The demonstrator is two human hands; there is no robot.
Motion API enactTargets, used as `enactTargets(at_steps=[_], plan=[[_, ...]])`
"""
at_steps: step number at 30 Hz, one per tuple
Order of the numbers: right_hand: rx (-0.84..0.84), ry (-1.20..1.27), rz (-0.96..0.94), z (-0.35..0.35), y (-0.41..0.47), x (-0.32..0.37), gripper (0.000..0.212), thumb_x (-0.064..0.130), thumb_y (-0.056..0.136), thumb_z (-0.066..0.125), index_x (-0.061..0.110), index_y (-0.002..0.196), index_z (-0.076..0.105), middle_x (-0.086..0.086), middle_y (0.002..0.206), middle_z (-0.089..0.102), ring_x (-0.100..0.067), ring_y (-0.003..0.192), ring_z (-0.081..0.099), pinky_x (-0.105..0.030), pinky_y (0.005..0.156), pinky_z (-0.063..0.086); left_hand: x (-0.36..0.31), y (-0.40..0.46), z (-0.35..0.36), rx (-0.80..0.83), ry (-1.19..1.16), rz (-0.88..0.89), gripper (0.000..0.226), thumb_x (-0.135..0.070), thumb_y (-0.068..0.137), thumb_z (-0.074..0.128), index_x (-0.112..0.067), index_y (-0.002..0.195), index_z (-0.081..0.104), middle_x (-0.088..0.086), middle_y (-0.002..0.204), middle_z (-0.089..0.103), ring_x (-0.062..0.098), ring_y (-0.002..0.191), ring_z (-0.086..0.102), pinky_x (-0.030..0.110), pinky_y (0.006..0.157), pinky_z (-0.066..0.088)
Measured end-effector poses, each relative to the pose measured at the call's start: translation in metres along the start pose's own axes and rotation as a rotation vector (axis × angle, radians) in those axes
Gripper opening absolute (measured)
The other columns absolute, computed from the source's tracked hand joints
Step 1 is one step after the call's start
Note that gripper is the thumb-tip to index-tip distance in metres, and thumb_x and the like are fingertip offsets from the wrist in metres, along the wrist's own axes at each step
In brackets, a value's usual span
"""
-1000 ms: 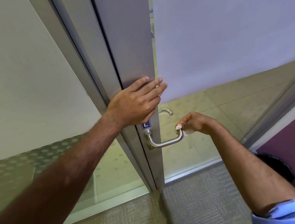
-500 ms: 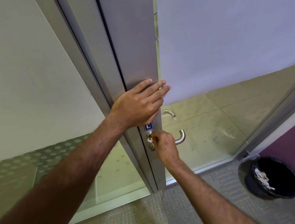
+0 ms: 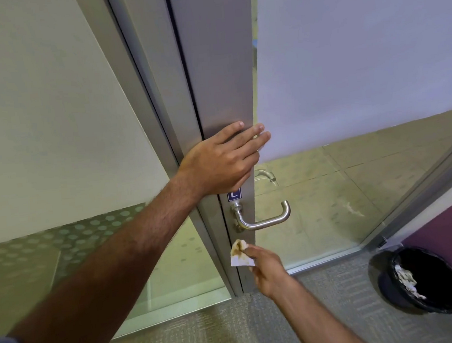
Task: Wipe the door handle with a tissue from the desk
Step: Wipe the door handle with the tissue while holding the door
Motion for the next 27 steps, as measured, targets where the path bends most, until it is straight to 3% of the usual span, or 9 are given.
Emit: enactTargets(at_steps=[2,4,8,12,16,19,21,24,27], plan=[[0.052,0.302,0.096,0.011,0.021,-0.008,0.026,-0.002,0.095,0.057,-0.009,0.120,0.063,-0.022,0.107,0.072,-0.024,0.092,0.071,-0.026,0.073,0.062,0.000,0.000,0.000,0.001,-0.001,-0.003,0.040,-0.029,0.108,0.040,-0.010,0.125,0.070,0.009,0.160,0.047,0.027,0.150,0.043,0.046,0.123,0.026],[0.120,0.379,0.079,0.030,0.030,0.004,0.024,-0.007,0.094,0.055,-0.009,0.117,0.063,-0.018,0.102,0.072,-0.018,0.085,0.072,-0.022,0.075,0.058,0.000,0.000,-0.001,0.006,0.005,-0.004,0.040,-0.029,0.108,0.040,-0.010,0.124,0.070,0.009,0.160,0.047,0.027,0.149,0.043,0.046,0.123,0.026],[0.177,0.529,0.100,0.050,0.038,0.014,0.035,-0.008,0.098,0.044,-0.012,0.132,0.050,-0.012,0.070,0.074,-0.015,0.060,0.073,-0.018,0.059,0.060,0.000,0.000,-0.001,0.004,-0.002,0.004,0.039,-0.028,0.108,0.039,-0.010,0.121,0.071,0.010,0.160,0.048,0.028,0.149,0.044,0.046,0.122,0.028],[0.236,0.689,0.095,0.044,0.037,0.021,0.034,0.009,0.098,0.058,-0.015,0.123,0.056,-0.024,0.098,0.071,-0.026,0.072,0.077,-0.025,0.056,0.061,-0.001,0.000,0.001,0.008,0.001,-0.001,0.039,-0.029,0.108,0.040,-0.011,0.123,0.071,0.009,0.160,0.048,0.028,0.149,0.044,0.046,0.122,0.028],[0.296,0.634,0.100,0.038,0.033,0.026,0.025,0.005,0.099,0.054,-0.014,0.114,0.060,-0.026,0.110,0.065,-0.029,0.082,0.076,-0.025,0.055,0.061,-0.001,0.000,-0.001,0.004,0.003,0.002,0.038,-0.029,0.108,0.041,-0.010,0.124,0.071,0.010,0.160,0.048,0.028,0.148,0.045,0.046,0.121,0.028],[0.253,0.540,0.078,0.020,0.033,0.022,0.026,-0.008,0.096,0.052,-0.011,0.121,0.059,-0.026,0.111,0.069,-0.029,0.096,0.072,-0.035,0.077,0.062,-0.001,-0.001,-0.001,-0.008,0.000,-0.001,0.036,-0.028,0.107,0.043,-0.010,0.121,0.071,0.009,0.159,0.049,0.027,0.148,0.045,0.046,0.121,0.030],[0.202,0.498,0.062,0.000,0.031,0.022,0.026,-0.007,0.096,0.051,-0.011,0.121,0.059,-0.027,0.110,0.069,-0.027,0.088,0.075,-0.034,0.083,0.058,0.000,-0.001,-0.001,-0.006,-0.008,-0.001,0.036,-0.028,0.107,0.043,-0.010,0.120,0.071,0.009,0.159,0.049,0.027,0.148,0.045,0.046,0.121,0.031],[0.111,0.470,0.031,-0.037,0.031,0.043,0.020,-0.005,0.095,0.054,-0.009,0.114,0.061,-0.025,0.092,0.074,-0.022,0.072,0.076,-0.032,0.076,0.060,0.001,-0.002,-0.002,-0.012,-0.014,-0.005,0.034,-0.027,0.106,0.045,-0.010,0.119,0.071,0.010,0.159,0.049,0.027,0.148,0.046,0.046,0.121,0.032],[0.044,0.248,-0.064,-0.060,0.036,0.081,0.021,-0.003,0.093,0.059,-0.008,0.112,0.066,-0.019,0.094,0.077,-0.020,0.078,0.076,-0.025,0.068,0.063,0.001,-0.004,-0.003,-0.033,-0.028,-0.012,0.033,-0.026,0.106,0.046,-0.009,0.116,0.072,0.010,0.157,0.051,0.028,0.146,0.047,0.046,0.120,0.034]])
Point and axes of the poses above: each hand's wrist, its own y-axis towards the middle knuckle, its own z-axis out of the palm, x = y × z, the point moved 6 cm from there along y, towards the middle knuckle
